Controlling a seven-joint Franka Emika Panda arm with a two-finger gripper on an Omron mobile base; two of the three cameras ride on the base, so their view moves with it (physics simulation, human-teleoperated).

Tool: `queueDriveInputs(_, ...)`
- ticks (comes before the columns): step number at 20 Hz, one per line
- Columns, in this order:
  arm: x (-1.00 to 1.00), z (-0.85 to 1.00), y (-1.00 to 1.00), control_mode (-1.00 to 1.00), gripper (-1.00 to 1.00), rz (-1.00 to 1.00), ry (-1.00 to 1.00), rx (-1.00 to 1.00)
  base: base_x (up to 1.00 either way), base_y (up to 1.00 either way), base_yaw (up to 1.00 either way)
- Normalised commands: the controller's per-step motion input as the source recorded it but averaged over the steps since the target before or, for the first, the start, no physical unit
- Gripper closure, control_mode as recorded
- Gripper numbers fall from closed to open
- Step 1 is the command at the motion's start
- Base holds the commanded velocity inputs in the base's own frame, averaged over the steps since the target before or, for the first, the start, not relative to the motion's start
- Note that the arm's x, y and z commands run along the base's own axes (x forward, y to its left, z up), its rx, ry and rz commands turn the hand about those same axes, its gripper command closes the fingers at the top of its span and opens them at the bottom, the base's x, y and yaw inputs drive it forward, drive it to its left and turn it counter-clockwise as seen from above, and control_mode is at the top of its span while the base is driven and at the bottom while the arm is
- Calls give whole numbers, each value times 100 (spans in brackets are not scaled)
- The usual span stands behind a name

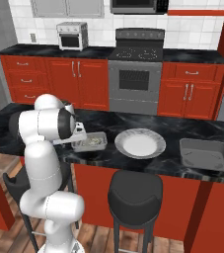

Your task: Place two dumplings into each of the tupperware containers and then place the containers in the fridge.

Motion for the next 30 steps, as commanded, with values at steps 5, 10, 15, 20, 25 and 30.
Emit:
queueDriveInputs(5,0,0,0,-100,100,0,0,0,0,0,0)
queueDriveInputs(10,0,0,0,-100,100,0,0,0,0,0,0)
queueDriveInputs(15,0,16,-3,-100,100,5,-5,0,0,0,0)
queueDriveInputs(20,-9,61,-25,-100,100,18,-6,-2,0,0,0)
queueDriveInputs(25,-28,39,-75,-100,100,30,-2,-3,0,0,0)
queueDriveInputs(30,-34,51,-48,-100,100,36,7,-9,0,0,0)
